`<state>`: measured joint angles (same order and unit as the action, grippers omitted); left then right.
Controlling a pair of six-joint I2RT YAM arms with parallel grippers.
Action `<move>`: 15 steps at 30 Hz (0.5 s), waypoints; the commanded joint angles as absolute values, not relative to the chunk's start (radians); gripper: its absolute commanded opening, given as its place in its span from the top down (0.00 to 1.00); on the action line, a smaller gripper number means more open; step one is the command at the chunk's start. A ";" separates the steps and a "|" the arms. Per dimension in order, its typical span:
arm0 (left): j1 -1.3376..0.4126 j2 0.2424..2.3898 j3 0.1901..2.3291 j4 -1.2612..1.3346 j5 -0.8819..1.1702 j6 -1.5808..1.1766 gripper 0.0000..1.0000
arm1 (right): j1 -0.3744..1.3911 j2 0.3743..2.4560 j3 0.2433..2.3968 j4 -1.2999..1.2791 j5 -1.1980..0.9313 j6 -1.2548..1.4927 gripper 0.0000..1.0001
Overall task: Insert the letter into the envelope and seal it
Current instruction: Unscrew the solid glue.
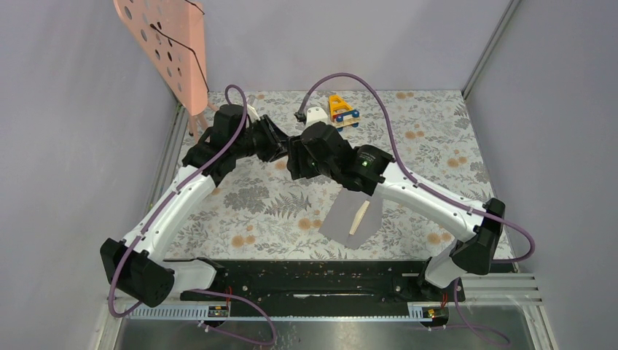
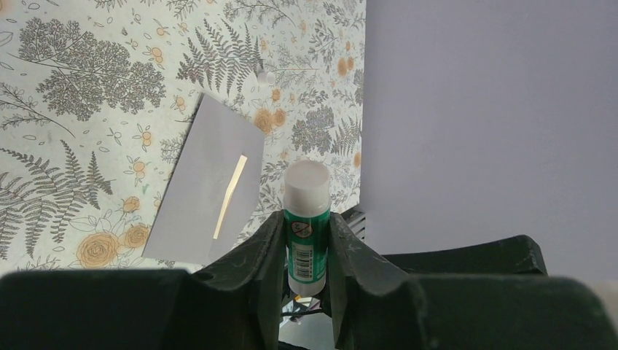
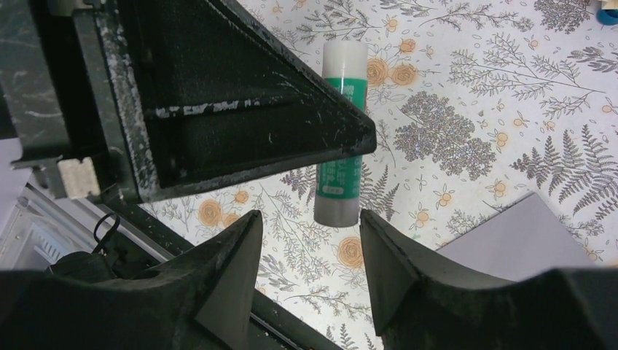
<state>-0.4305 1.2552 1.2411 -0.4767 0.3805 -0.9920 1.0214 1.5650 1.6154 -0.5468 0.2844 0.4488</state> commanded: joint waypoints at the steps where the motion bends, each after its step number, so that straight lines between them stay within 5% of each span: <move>1: -0.433 1.220 1.257 -0.437 0.380 -0.990 1.00 | 1.027 1.576 1.629 -0.509 0.313 0.450 0.41; 15: -0.432 1.218 1.255 -0.422 0.399 -0.996 1.00 | 1.017 1.593 1.649 -0.517 0.324 0.439 0.51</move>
<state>-0.4305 1.2495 1.2411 -0.4759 0.3847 -0.9939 1.0210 1.5906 1.6154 -0.5404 0.2962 0.4477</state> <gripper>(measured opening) 0.242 0.509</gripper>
